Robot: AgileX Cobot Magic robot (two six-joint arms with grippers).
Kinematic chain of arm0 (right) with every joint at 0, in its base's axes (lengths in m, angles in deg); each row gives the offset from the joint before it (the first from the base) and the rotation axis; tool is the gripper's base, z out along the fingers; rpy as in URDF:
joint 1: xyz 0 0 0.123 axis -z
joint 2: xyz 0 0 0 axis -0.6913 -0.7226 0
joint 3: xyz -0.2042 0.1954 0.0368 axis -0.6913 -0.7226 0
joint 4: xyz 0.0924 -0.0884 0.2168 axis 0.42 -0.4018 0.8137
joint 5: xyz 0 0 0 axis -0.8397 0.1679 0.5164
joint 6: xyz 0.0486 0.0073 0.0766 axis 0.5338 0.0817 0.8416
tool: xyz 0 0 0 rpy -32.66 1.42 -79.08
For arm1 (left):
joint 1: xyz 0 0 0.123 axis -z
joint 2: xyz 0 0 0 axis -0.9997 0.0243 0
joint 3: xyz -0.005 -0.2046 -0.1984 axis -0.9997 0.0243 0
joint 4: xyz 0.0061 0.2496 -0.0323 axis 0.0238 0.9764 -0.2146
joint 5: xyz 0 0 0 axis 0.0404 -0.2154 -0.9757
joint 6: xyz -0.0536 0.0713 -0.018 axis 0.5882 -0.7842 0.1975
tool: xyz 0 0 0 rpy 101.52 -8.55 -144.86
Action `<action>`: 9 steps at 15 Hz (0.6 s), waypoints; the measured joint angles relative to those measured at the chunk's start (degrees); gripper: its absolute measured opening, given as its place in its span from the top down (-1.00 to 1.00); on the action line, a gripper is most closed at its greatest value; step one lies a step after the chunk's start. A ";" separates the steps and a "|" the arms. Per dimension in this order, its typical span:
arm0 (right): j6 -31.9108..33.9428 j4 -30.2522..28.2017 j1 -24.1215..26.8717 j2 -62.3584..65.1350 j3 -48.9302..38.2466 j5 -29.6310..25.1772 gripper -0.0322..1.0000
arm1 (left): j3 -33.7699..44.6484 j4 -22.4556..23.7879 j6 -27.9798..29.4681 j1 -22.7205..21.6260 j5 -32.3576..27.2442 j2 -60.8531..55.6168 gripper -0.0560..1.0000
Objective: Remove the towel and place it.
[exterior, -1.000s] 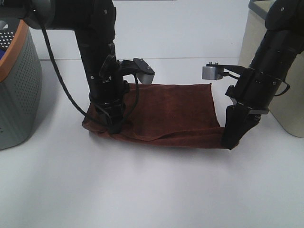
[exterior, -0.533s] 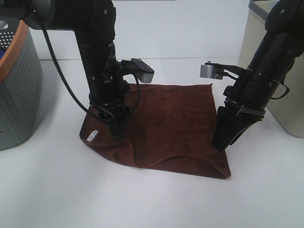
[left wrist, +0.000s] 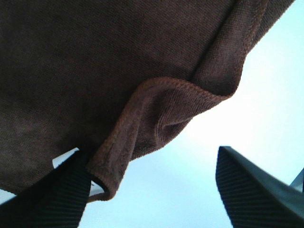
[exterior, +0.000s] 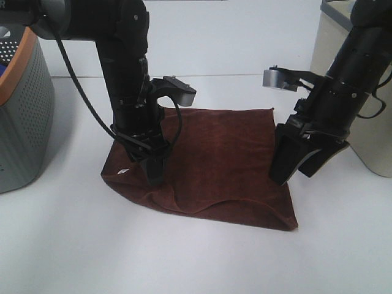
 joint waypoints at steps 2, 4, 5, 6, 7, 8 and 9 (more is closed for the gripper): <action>0.80 -0.17 0.00 3.27 1.66 -0.40 -0.64 | 0.06 0.11 0.17 0.00 0.00 -0.46 -0.44; 1.03 -0.34 0.00 7.51 3.21 -0.40 -0.64 | 0.06 1.09 0.17 0.00 0.00 -0.06 -0.44; 1.43 -0.34 0.00 9.22 3.38 -0.40 -0.64 | 0.06 1.32 0.17 0.00 0.06 0.06 -0.44; 2.18 -0.40 0.00 10.77 3.38 -0.40 -0.64 | 0.06 2.01 0.17 0.00 0.06 0.11 -0.42; 2.46 -0.40 0.00 12.26 3.38 -0.40 -0.64 | 0.06 2.58 0.17 0.00 0.06 0.11 -0.36; 2.75 -0.40 0.00 13.87 3.38 -0.40 -0.64 | 0.06 2.92 0.17 0.00 0.06 0.11 -0.27; 3.09 -0.40 0.00 15.41 3.38 -0.40 -0.64 | 0.06 2.86 0.17 0.00 0.06 0.11 -0.18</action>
